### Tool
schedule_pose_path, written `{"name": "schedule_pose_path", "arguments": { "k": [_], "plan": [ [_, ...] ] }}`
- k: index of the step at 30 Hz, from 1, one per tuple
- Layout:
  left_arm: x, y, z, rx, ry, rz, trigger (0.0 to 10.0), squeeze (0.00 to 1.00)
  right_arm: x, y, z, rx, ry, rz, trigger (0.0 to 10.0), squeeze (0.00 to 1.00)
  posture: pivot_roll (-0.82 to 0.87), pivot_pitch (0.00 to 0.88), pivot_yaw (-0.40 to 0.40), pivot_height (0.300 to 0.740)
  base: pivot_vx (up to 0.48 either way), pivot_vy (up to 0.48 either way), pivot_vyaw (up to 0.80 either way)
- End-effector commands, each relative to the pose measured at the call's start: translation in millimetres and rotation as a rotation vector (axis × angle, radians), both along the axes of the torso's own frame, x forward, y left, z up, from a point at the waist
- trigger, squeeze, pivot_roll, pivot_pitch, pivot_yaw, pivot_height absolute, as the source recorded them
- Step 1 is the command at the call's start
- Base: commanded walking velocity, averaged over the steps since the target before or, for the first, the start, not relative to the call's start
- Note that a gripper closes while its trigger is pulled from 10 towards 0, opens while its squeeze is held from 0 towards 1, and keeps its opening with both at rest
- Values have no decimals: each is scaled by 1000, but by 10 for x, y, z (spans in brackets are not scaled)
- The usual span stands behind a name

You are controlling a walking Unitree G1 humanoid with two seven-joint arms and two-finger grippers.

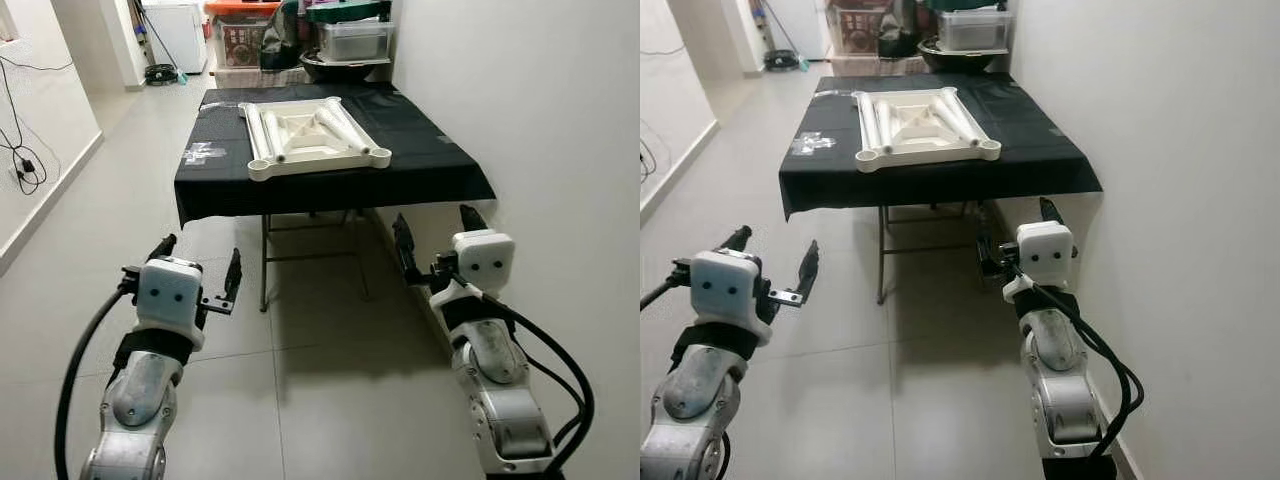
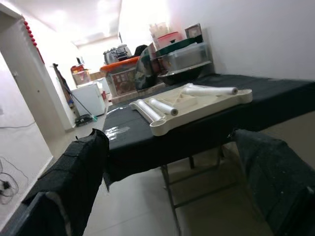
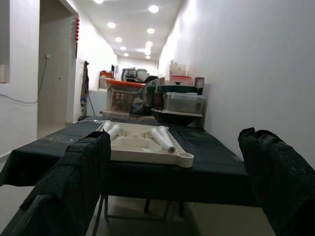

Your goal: Building children table

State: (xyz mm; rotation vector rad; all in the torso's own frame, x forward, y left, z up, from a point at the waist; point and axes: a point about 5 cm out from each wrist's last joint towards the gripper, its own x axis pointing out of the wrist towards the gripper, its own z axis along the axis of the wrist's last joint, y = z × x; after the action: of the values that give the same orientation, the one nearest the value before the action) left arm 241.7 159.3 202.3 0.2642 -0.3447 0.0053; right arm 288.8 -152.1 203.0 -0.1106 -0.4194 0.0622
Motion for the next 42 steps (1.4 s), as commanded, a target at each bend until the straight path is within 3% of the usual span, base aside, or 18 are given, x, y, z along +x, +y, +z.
{"name": "schedule_pose_path", "arguments": {
  "k": [1,4,6,8,42],
  "plan": [
    [0,-12,-84,44,27,22,10000,0,32,28,-55,0,33,8,10000,0,-31,0,-17,740,0,0,0],
    [4,-11,-96,39,40,-2,10000,0,51,45,-44,-5,35,19,10000,0,-27,0,-21,740,0,0,0],
    [8,33,-67,-39,33,-6,10000,0,71,60,-32,-9,38,37,10000,0,-25,0,-21,740,390,0,0],
    [14,57,-52,-50,23,7,10000,27,82,67,-30,-29,38,40,10000,0,-23,0,-22,740,435,0,0],
    [116,-45,-19,-48,-4,-40,10000,0,220,70,-55,-88,89,46,10000,0,-63,0,-11,740,480,0,0]
  ]
}}
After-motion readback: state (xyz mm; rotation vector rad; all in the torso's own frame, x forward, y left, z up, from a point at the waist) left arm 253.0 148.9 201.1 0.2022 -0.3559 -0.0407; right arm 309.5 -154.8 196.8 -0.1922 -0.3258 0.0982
